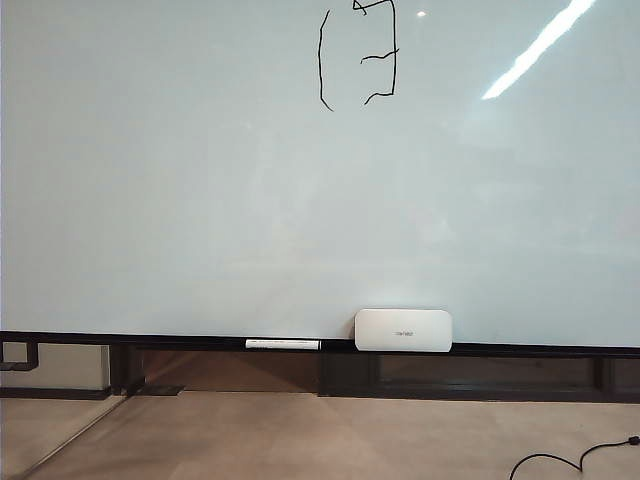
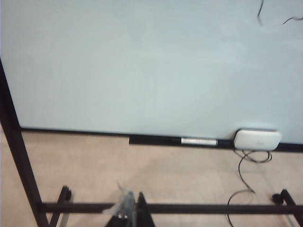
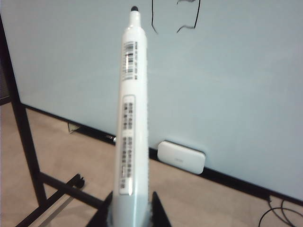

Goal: Reach to the right to find the marker pen, pick it up, and write the number 13 on the whiteboard.

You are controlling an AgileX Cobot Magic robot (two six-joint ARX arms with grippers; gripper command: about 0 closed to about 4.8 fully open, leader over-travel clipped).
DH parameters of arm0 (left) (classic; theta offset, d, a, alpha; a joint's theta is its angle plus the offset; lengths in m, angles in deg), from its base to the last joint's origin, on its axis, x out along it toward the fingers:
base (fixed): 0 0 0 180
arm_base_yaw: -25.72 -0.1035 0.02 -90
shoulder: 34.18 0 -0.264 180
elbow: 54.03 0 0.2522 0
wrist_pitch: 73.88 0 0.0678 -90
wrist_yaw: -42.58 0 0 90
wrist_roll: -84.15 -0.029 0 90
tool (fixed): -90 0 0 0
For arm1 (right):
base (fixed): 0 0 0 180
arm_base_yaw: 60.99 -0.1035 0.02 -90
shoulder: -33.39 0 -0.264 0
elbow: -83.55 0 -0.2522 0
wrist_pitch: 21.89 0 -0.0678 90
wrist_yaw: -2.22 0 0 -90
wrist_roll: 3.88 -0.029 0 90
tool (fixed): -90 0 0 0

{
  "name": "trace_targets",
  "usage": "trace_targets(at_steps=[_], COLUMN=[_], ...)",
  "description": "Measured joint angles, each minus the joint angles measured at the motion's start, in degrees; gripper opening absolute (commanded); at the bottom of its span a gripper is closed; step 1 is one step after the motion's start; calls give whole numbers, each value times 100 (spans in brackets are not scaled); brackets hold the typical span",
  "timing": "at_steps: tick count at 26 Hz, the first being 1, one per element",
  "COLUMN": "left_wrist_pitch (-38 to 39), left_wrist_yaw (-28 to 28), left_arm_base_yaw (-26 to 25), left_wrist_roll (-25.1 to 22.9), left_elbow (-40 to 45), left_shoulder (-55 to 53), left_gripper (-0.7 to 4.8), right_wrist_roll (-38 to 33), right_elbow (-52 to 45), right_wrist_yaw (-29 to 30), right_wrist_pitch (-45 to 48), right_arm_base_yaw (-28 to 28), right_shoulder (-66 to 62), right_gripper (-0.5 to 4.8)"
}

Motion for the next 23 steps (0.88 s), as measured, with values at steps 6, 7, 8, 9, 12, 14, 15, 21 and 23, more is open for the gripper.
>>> trace_targets(at_steps=[6,7,8,9,12,14,15,21,23], left_wrist_pitch=[-48,-131,-199,-232,-306,-339,-354,-363,-409], left_wrist_yaw=[116,122,122,122,122,122,122,59,-35], left_arm_base_yaw=[2,2,0,0,2,2,2,2,0], left_wrist_roll=[31,31,31,31,28,28,28,28,129], left_elbow=[214,210,205,205,223,249,269,417,463], left_shoulder=[-9,-7,-7,-4,-4,-4,-2,-4,-4], left_gripper=[-5,-5,-6,-5,-5,-5,-5,-6,-6], right_wrist_roll=[-321,-348,-356,-363,-417,-525,-575,-667,-673], right_elbow=[-254,-302,-341,-402,-621,-745,-780,-949,-994], right_wrist_yaw=[24,26,26,26,26,28,26,26,26], right_wrist_pitch=[-7,-11,-11,-4,-13,-70,-72,-61,-52], right_arm_base_yaw=[-2,-2,-2,-2,-2,-2,-2,0,-2], right_shoulder=[0,2,2,2,0,0,0,0,0], right_gripper=[-6,-6,-6,-6,-6,-6,-6,-6,-6])
